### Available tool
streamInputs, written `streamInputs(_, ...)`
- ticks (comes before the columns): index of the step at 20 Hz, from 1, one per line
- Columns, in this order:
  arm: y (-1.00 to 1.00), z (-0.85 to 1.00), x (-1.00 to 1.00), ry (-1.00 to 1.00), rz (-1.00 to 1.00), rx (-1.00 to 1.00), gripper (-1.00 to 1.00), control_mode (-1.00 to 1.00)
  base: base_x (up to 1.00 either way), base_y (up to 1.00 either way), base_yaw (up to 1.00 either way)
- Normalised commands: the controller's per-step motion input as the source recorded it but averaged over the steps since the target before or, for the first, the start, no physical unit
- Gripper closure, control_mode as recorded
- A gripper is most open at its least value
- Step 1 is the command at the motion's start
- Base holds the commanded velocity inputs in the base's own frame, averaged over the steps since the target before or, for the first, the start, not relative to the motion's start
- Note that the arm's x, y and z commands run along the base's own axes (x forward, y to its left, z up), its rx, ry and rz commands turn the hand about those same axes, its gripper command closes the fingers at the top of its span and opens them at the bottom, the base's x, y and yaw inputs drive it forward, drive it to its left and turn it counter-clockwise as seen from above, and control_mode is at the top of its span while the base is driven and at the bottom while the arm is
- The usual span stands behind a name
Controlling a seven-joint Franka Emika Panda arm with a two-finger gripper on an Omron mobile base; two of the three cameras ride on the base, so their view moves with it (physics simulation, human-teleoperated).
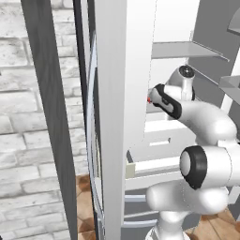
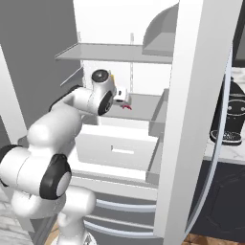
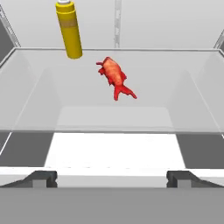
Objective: Take the fish out of the fridge, briefly rinse it in the sink, and place it on the tray next to the sink.
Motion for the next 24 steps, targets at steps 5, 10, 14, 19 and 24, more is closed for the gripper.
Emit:
streamInputs(5, -0.1, -0.28, 0.61, 0.0, 0.0, 0.0, -1.0, -1.0, 0.0, 0.0, 0.0)
streamInputs(10, -0.1, -0.13, 0.55, 0.0, 0.0, 0.0, -1.0, -1.0, 0.0, 0.0, 0.0)
streamInputs(14, 0.0, -0.17, 0.42, 0.02, 0.0, 0.0, -1.0, -1.0, 0.0, 0.0, 0.0)
streamInputs(19, 0.0, -0.24, 0.29, 0.03, 0.0, 0.0, -1.0, -1.0, 0.0, 0.0, 0.0)
streamInputs(24, -0.01, -0.23, 0.39, 0.0, 0.0, 0.01, -1.0, -1.0, 0.0, 0.0, 0.0)
